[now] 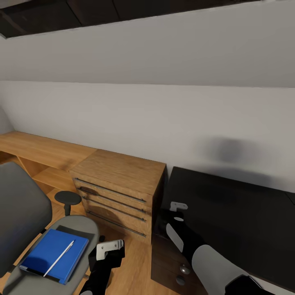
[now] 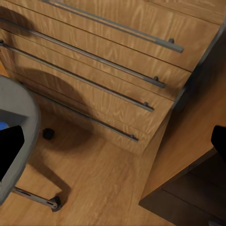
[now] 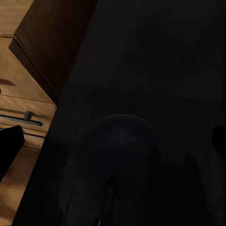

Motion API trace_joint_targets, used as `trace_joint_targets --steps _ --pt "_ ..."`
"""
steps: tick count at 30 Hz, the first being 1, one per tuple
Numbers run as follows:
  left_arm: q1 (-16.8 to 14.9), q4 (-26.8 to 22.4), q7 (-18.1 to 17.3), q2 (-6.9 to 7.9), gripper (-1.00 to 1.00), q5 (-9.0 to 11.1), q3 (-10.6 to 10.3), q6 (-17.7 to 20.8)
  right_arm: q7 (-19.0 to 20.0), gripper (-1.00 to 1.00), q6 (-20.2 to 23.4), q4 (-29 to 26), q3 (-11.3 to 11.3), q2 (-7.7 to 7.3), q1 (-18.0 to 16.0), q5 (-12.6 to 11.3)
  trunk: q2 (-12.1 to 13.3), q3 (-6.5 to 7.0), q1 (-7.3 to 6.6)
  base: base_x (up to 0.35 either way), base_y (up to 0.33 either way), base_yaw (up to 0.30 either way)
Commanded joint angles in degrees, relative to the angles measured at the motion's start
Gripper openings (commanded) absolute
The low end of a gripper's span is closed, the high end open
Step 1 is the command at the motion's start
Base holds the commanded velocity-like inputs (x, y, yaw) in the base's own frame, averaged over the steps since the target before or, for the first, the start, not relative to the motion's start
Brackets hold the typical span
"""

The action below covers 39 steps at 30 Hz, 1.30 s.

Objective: In the bedroom, organize the workspace by keeping the computer under the desk, ensuring the monitor is on the desk, placing the keyboard on the desk next to the monitor, placing the mouse on the desk next to the keyboard, moving the folder from the swivel chair onto the desk next to the mouse, stacking the notebook on top of the folder with the pen on top of the notebook, and positioning the swivel chair next to the desk.

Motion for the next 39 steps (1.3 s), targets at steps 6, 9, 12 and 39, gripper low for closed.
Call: trace_joint_targets --steps 6,9,12,39 --pt "0.0 -0.1 0.4 0.07 1.0 0.5 0.0 0.2 -0.5 1.0 0.3 -0.7 0.2 0.0 0.0 0.0 2.4 1.03 -1.32 0.0 0.0 0.0" --pt "0.0 -0.1 0.4 0.07 1.0 0.4 0.0 0.2 -0.6 1.0 0.4 -1.7 0.2 0.0 0.0 0.1 3.6 1.57 -1.98 0.0 0.0 0.0" --pt "0.0 -0.1 0.4 0.07 1.0 0.4 0.0 0.2 -1.0 1.0 0.4 -3.1 0.2 0.0 0.1 0.2 4.8 2.11 -2.64 0.0 0.0 0.0" --pt "0.0 0.2 0.4 0.11 1.0 0.4 0.1 0.3 -6.4 1.0 0.9 -18.8 4.3 0.0 5.0 0.4 6.4 2.83 -3.51 -0.055 0.006 0.0"
